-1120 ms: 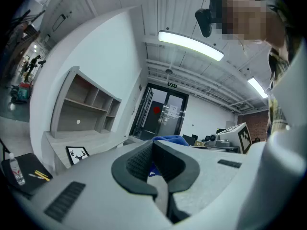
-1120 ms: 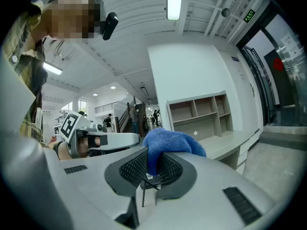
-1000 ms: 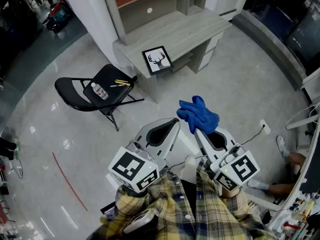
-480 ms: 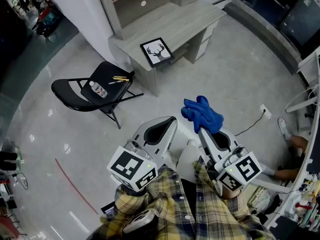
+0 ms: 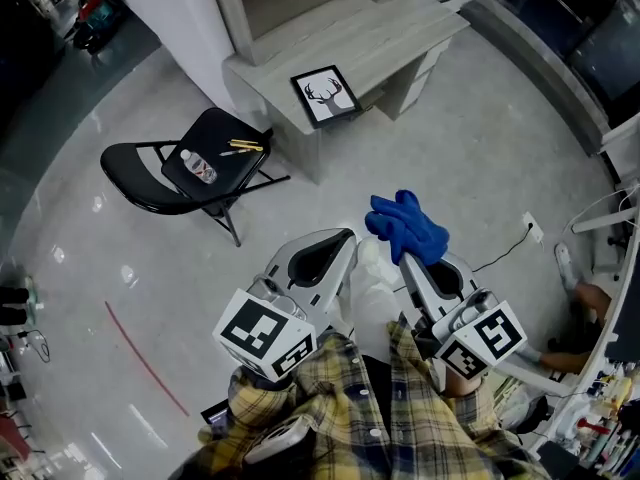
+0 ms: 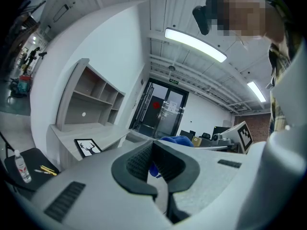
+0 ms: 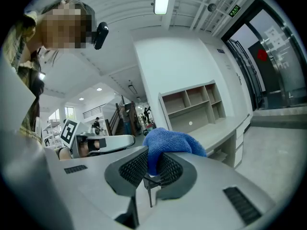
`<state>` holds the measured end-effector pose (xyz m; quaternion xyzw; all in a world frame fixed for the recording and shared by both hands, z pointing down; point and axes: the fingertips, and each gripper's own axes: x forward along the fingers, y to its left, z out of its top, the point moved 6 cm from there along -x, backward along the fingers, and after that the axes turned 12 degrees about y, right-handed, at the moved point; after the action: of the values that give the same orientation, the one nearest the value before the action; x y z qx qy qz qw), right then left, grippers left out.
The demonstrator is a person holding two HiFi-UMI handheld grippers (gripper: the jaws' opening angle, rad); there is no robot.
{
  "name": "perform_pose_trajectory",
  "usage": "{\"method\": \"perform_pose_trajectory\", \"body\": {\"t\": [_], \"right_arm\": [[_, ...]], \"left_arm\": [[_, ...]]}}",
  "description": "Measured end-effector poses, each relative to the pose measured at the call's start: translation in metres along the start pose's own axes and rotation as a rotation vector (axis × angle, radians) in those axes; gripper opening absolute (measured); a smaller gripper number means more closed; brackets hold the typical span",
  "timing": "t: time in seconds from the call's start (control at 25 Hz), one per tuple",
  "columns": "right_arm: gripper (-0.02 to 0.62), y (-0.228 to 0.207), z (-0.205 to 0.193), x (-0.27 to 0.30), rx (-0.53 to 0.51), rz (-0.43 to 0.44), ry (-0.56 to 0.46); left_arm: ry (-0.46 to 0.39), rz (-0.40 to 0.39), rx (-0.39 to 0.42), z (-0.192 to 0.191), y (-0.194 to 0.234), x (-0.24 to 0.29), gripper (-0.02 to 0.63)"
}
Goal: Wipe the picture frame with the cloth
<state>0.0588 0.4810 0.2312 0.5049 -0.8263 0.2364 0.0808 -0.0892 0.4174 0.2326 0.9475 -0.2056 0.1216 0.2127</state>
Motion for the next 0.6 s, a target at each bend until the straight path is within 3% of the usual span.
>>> {"method": "perform_pose_trajectory", "body": {"t": [0.28, 0.6], "right_arm": [[0.044, -0.035, 0.024, 0.042, 0.008, 0.049, 0.027], [0.044, -0.110, 0.079, 0.090, -0.003, 0.117, 0.040]], "left_arm": [[0.017, 0.029, -0.028, 0.017, 0.041, 0.035, 0.006], [0.007, 0.084, -0.042, 0.069, 0.092, 0.102, 0.006]]}}
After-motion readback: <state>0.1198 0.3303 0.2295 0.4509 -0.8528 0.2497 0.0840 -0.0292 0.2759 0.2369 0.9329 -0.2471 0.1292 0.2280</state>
